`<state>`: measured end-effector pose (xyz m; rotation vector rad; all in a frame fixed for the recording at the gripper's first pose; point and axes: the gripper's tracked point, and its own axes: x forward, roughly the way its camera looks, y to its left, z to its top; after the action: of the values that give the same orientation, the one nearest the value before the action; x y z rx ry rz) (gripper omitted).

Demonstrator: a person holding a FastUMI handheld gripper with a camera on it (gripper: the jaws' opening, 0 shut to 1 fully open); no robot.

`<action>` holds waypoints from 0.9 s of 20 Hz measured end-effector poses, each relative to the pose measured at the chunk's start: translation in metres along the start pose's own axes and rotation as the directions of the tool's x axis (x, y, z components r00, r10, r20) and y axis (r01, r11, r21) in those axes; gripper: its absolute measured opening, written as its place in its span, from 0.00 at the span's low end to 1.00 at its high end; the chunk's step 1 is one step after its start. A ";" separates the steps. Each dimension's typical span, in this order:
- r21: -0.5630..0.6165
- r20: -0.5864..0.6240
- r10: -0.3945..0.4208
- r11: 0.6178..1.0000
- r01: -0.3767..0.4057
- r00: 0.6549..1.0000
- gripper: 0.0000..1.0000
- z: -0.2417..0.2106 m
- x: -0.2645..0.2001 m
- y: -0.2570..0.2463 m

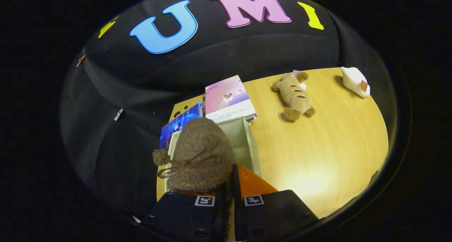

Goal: Open the storage box then place both shoes into the box .Put the left shoe in first, then the right shoe, with the right side of both shoes facing outward in a uniform manner.

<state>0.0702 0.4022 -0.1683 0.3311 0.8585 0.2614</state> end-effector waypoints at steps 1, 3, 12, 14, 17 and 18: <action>-0.001 -0.010 0.001 1.000 -0.001 1.000 0.17 -0.003 0.004 0.002; -0.002 -0.035 0.010 1.000 -0.010 0.999 0.28 -0.011 0.005 0.007; -0.162 0.091 0.048 0.986 -0.033 0.995 0.98 -0.011 -0.050 0.005; -0.194 0.127 0.053 0.981 -0.028 0.990 0.99 -0.006 -0.064 0.001; -0.203 0.171 0.075 0.978 -0.040 0.982 0.99 0.007 -0.087 -0.004; -0.202 0.190 0.083 0.978 -0.043 0.978 0.99 0.013 -0.095 -0.006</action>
<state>0.0215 0.3602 -0.0970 0.1955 0.6206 0.3638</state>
